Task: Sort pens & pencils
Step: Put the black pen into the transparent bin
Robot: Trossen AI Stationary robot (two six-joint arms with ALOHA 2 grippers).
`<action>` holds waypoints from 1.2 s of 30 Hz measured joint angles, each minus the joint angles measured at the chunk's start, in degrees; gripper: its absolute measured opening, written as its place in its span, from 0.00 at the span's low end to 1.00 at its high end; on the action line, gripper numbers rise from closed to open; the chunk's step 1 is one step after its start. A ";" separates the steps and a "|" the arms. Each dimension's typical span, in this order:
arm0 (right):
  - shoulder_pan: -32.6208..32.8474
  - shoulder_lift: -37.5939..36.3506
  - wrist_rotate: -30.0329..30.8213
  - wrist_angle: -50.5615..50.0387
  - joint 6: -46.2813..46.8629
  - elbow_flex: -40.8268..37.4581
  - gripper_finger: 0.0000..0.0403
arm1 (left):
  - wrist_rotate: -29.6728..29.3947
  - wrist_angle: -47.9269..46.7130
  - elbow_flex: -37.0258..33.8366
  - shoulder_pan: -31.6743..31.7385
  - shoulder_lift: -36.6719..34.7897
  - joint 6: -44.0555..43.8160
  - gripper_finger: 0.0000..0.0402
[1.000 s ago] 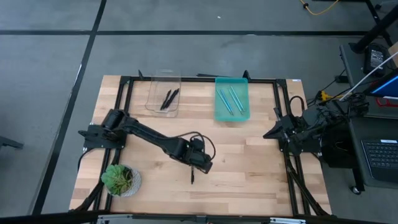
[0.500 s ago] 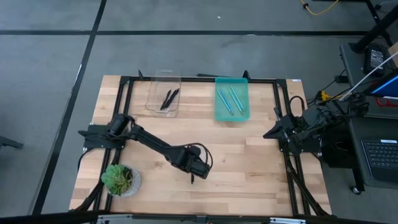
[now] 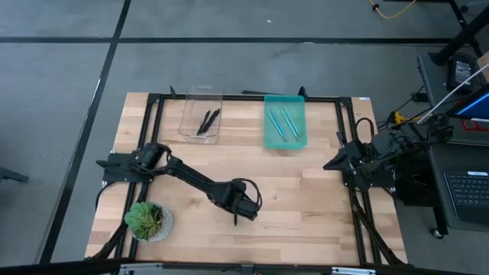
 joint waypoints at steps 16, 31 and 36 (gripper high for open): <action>-0.01 0.00 0.70 0.01 0.15 -0.02 0.05 | 7.68 -5.91 -0.04 2.10 0.84 -0.68 0.05; -0.01 0.00 0.70 0.01 0.17 -0.01 0.05 | 7.38 -22.73 15.27 8.59 0.97 19.50 0.04; -0.02 0.00 0.70 0.01 0.17 0.00 0.05 | 6.58 -37.52 26.91 12.29 0.59 30.66 0.04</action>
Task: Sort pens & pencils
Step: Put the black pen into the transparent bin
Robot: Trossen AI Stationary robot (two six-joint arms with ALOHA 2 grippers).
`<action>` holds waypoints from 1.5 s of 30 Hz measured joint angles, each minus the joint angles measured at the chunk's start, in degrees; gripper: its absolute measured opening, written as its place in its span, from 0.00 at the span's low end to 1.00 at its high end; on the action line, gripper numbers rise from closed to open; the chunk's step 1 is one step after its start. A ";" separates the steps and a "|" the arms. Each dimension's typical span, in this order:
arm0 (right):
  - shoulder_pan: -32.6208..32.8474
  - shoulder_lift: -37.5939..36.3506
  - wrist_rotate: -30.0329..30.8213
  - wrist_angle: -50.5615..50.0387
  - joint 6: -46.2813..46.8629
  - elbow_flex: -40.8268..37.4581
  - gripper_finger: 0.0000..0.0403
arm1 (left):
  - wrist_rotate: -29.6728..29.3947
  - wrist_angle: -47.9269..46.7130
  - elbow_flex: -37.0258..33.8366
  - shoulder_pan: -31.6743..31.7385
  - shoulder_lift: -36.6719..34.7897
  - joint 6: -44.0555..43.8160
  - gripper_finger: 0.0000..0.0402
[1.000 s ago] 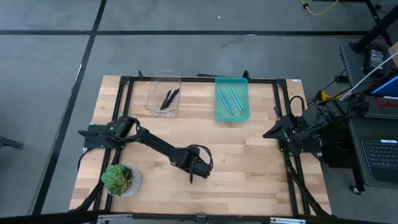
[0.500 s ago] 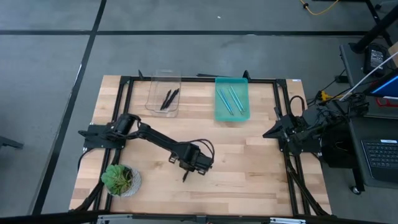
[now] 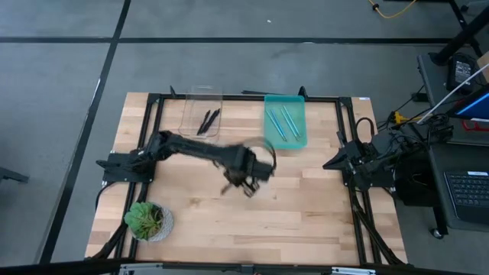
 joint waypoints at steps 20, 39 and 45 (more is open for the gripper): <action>0.02 0.00 0.00 0.00 -1.57 0.00 0.05 | -14.22 -6.19 -6.72 30.70 -19.92 11.39 0.04; 0.00 -0.02 0.02 0.02 -1.40 -0.02 0.05 | -7.41 21.83 -33.74 49.09 -20.12 20.43 0.04; 0.01 -0.01 0.02 0.02 -1.22 -0.02 0.05 | -7.49 20.78 -34.90 49.83 -20.12 21.82 0.16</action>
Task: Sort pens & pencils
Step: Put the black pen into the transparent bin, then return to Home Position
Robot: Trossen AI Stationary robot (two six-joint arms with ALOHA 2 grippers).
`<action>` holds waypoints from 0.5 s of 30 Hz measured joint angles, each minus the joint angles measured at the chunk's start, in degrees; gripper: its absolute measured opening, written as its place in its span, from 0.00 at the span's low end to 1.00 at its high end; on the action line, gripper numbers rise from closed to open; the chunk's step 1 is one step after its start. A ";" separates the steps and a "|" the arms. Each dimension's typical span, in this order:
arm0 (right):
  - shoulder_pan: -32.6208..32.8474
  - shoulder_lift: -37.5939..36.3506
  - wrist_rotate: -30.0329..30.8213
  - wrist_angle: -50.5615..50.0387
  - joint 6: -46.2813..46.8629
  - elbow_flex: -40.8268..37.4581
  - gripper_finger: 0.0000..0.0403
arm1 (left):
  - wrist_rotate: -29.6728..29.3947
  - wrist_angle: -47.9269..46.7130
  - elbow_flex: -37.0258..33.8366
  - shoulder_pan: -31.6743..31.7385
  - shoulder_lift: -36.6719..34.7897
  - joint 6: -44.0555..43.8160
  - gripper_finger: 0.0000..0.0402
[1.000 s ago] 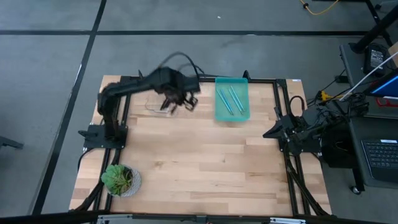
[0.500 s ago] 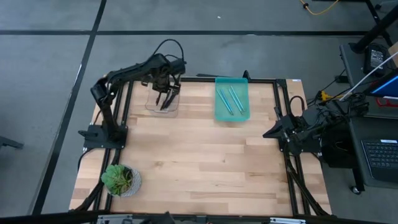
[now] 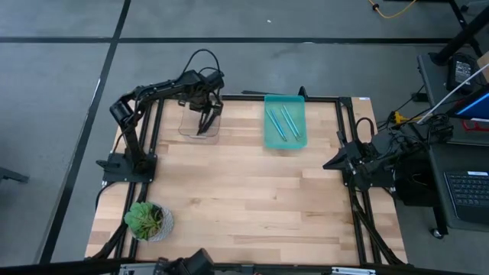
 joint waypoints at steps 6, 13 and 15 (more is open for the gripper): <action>0.01 0.01 -0.02 -0.01 0.00 0.02 0.05 | 4.94 -4.25 0.65 -2.24 -0.37 2.36 0.29; -0.01 -0.01 0.25 0.07 0.00 0.02 0.05 | 8.74 -12.32 3.83 -6.93 -6.78 4.71 0.29; 0.01 -0.03 -0.42 0.08 -0.07 0.00 0.05 | 8.76 -13.34 3.92 -8.57 -9.97 4.86 0.29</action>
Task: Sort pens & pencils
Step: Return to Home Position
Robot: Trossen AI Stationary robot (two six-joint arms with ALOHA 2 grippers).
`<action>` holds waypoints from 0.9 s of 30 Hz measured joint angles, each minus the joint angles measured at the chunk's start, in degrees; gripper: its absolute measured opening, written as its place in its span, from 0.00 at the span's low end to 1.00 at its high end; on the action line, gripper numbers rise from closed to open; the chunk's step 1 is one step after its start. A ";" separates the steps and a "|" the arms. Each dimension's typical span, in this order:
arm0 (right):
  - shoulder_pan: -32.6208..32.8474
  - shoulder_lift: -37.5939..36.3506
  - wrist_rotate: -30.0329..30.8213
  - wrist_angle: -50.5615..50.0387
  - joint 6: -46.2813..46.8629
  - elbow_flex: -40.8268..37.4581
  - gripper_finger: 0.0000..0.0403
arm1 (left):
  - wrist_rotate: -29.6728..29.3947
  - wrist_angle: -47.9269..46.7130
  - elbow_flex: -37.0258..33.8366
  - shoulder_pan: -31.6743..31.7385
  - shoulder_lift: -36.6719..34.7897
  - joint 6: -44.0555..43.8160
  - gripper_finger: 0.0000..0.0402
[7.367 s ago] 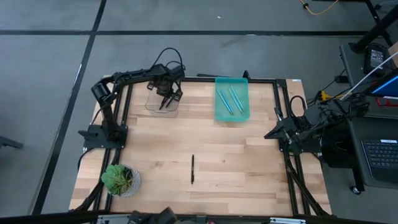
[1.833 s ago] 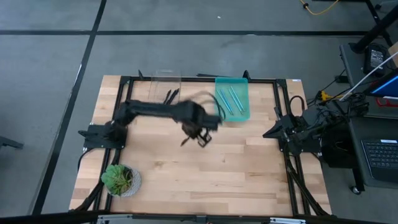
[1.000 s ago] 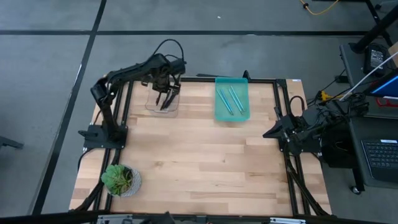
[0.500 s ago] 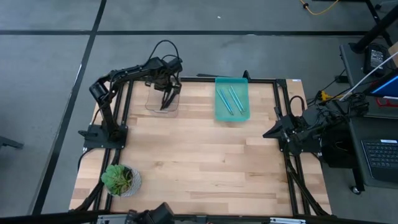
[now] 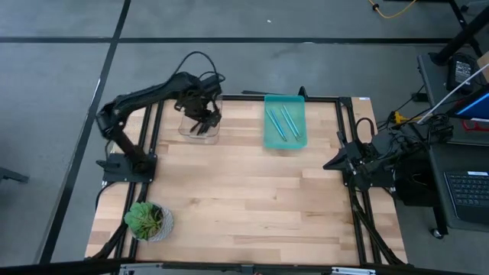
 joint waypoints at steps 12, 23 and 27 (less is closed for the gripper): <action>0.00 0.04 0.23 3.40 1.22 0.00 0.05 | -1.94 -2.98 0.00 -14.68 -12.99 -8.56 0.29; -0.02 -2.02 7.84 7.83 2.77 0.00 0.05 | -17.66 10.64 -3.00 -33.46 -22.92 -0.29 0.29; -0.02 -3.49 5.91 9.74 3.03 0.02 0.05 | -21.48 19.29 -10.66 -37.45 -31.56 0.36 0.29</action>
